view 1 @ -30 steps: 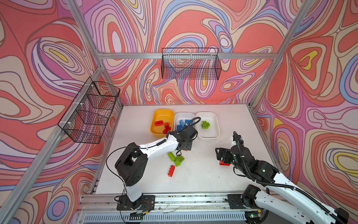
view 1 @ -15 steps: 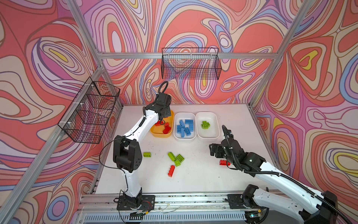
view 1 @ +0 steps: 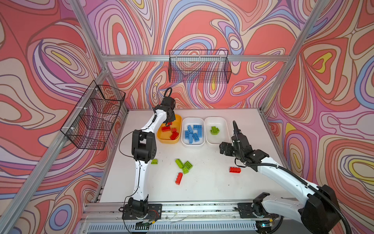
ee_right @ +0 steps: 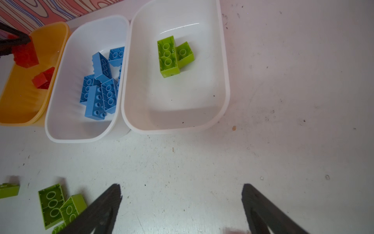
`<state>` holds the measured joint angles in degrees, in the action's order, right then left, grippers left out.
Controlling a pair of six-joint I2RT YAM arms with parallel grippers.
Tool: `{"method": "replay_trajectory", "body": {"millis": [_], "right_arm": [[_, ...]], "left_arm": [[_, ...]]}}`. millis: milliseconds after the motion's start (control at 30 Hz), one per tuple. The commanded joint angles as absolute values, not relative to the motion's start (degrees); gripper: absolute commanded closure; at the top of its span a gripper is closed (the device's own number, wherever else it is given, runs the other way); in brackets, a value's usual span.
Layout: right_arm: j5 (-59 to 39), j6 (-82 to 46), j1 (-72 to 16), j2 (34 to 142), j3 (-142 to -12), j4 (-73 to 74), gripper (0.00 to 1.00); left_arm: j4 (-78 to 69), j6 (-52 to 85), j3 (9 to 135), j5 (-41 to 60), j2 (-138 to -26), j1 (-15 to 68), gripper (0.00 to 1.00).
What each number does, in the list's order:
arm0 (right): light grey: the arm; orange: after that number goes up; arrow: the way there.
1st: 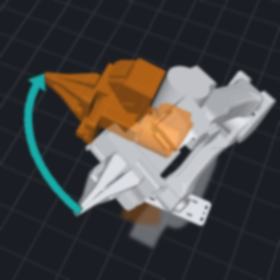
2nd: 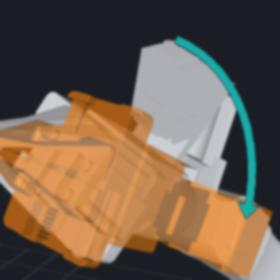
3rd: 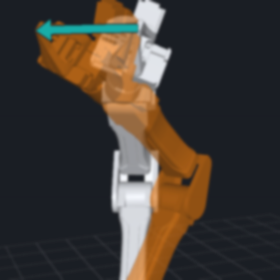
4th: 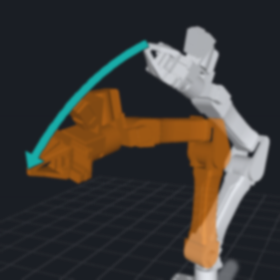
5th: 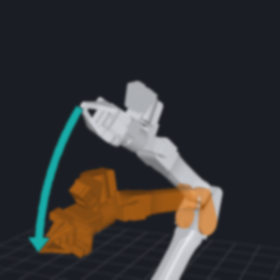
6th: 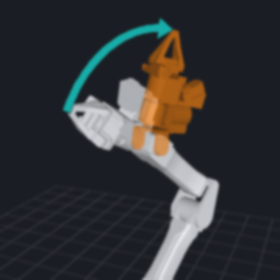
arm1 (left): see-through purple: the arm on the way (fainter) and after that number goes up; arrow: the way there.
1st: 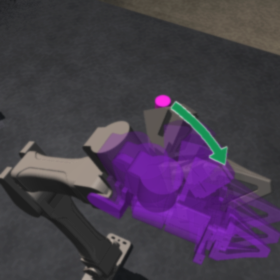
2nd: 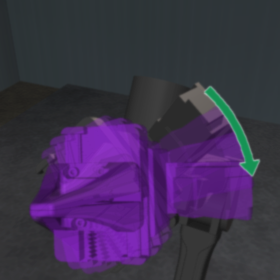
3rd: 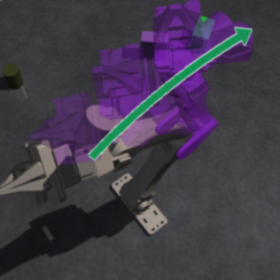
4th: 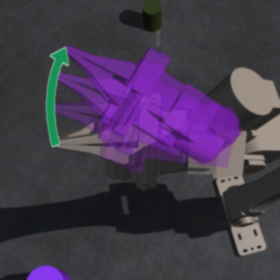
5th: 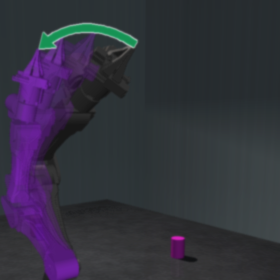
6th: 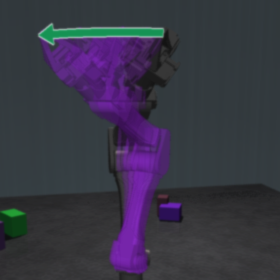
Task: Sort the legos into containers by color
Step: 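Carry the red brick with the left gripper into the yellow tub and release, then lower the left gripper onto the lime-green bricks nearer the robot and grasp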
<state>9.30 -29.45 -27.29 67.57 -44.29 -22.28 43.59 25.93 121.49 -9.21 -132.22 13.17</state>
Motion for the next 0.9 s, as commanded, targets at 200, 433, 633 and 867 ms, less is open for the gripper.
{"method": "replay_trajectory", "body": {"millis": [200, 433, 633, 867], "right_arm": [[8.3, -28.9, -26.7, 69.5, -45.2, -22.1, 0.02], [9.6, -29.1, -26.7, 66.8, -44.9, -26.1, 0.02], [6.7, -29.3, -26.7, 64.1, -44.8, -28.4, 0.02], [4.6, -30.8, -27.4, 59.5, -42.5, -29.8, 0.02]], "left_arm": [[42.0, 26.2, 114.4, -6.5, -125.4, 12.8, 0.10], [34.2, 28.4, 92.3, -7.2, -107.7, 15.2, 0.10], [31.0, 30.1, 73.4, -10.1, -92.9, 22.6, 0.10], [30.1, 36.8, 54.1, -9.4, -77.1, 30.0, 0.12]]}}
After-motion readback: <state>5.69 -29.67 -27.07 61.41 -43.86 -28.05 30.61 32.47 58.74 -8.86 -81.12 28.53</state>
